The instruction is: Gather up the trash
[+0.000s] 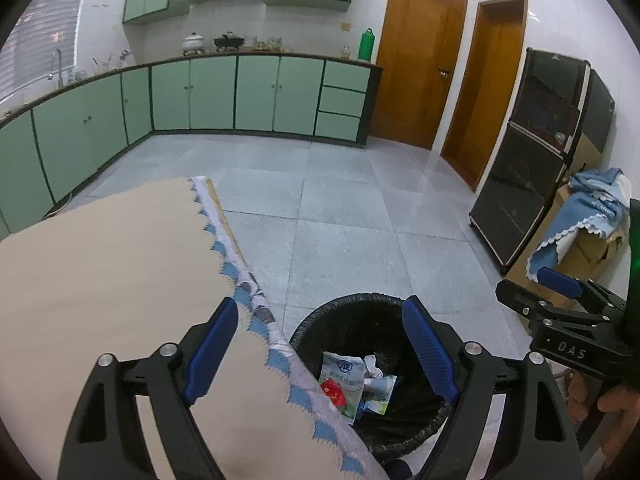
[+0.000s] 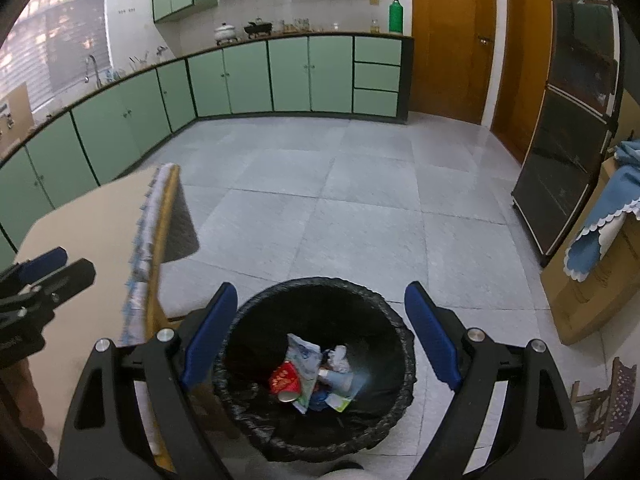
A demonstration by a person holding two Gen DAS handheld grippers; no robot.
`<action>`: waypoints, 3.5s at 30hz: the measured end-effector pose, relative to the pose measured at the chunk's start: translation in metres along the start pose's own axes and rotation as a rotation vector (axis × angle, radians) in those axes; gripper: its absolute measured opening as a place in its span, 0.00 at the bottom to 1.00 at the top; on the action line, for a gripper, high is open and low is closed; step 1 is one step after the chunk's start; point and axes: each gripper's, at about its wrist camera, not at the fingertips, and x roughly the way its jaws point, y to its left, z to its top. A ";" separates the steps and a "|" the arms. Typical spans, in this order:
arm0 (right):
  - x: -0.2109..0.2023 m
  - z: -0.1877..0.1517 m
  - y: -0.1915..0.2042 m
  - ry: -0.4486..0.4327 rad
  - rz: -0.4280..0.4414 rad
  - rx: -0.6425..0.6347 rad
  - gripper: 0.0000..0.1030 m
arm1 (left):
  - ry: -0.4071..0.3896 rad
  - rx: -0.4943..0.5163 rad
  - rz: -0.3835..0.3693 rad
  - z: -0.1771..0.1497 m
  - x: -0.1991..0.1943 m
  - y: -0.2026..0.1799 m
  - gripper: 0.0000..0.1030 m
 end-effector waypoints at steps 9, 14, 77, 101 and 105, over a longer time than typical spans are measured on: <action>-0.057 0.006 0.024 -0.059 0.016 -0.020 0.86 | -0.065 -0.009 0.025 -0.004 -0.052 0.004 0.80; -0.077 0.006 0.031 -0.078 0.026 -0.023 0.91 | -0.099 -0.019 0.046 -0.007 -0.075 0.009 0.86; -0.166 -0.010 0.069 -0.232 0.143 -0.062 0.95 | -0.303 -0.012 0.209 -0.031 -0.181 0.006 0.92; -0.167 -0.006 0.071 -0.238 0.143 -0.072 0.95 | -0.303 -0.013 0.212 -0.032 -0.183 0.007 0.92; -0.166 -0.006 0.071 -0.237 0.143 -0.071 0.95 | -0.303 -0.016 0.214 -0.030 -0.185 0.008 0.92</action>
